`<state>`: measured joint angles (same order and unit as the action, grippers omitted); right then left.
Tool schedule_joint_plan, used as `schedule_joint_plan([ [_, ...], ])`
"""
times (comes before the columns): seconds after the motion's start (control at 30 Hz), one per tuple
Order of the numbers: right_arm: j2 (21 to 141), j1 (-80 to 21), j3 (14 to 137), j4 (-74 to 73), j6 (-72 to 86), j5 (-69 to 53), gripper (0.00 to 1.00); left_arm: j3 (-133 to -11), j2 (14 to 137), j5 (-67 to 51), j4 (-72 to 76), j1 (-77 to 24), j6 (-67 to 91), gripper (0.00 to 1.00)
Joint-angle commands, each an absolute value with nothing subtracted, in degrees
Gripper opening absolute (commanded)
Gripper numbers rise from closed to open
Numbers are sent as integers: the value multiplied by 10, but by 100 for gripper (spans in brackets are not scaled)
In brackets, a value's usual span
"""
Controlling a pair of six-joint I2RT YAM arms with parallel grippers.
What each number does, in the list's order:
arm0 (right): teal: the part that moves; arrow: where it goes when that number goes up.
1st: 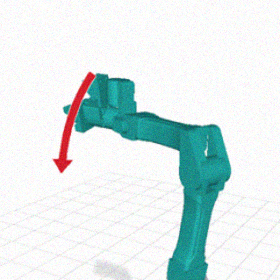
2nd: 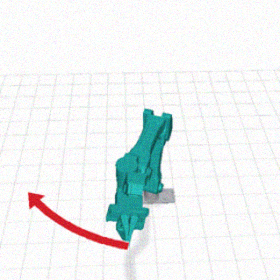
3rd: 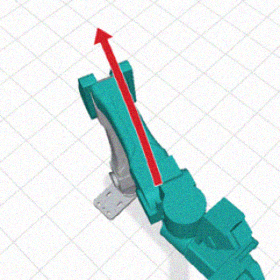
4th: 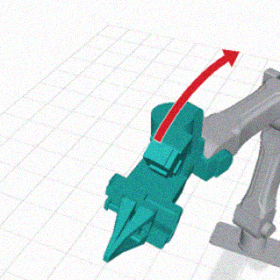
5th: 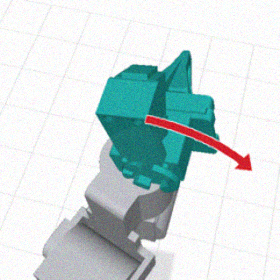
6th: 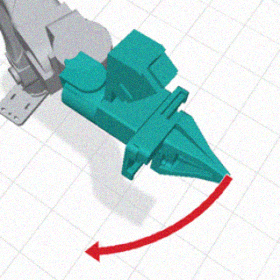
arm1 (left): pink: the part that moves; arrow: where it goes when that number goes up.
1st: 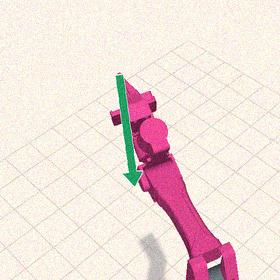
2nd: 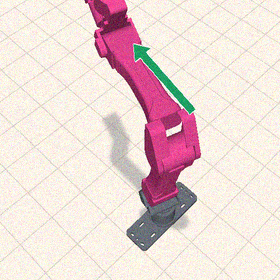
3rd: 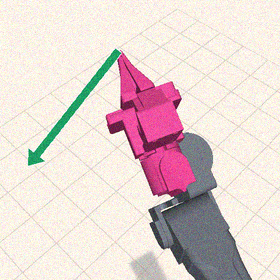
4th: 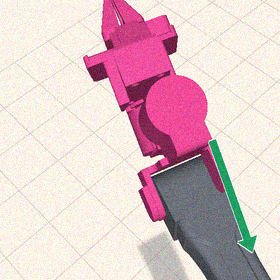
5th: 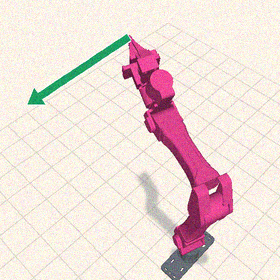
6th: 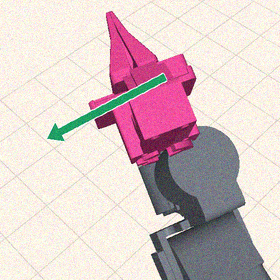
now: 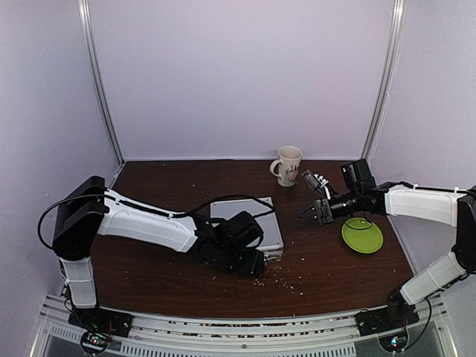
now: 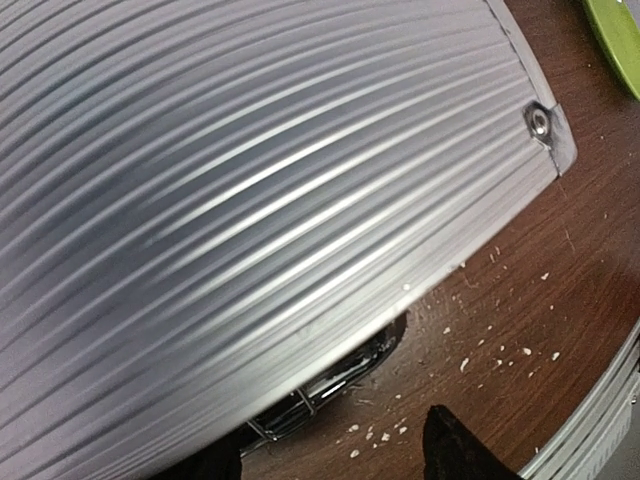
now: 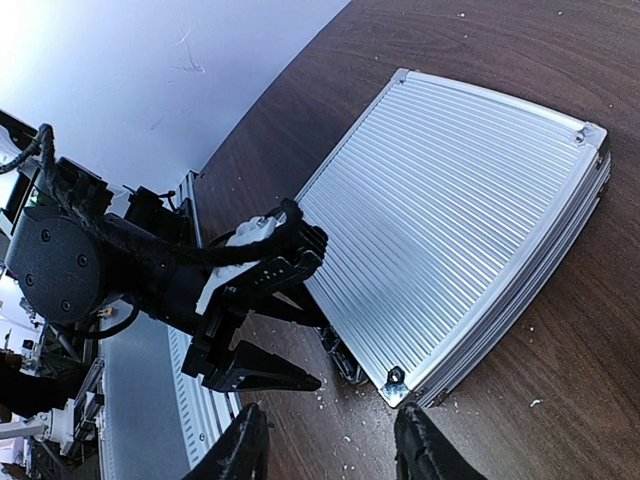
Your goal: Pack up texas hold em set
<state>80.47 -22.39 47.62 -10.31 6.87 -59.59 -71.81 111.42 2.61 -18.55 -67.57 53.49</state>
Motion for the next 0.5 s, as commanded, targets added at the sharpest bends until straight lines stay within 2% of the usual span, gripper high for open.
schedule_joint_plan([
  [0.0, 794, -219, 470, -88, 72, -605, 44, -729, 1127, -3, -148, -678, 517, 64],
  [0.23, 794, -218, 469, -87, 72, -602, 44, -745, 1136, -22, -143, -678, 498, 62],
  [0.47, 793, -217, 469, -88, 70, -598, 44, -691, 1069, 15, -70, -678, 483, 59],
])
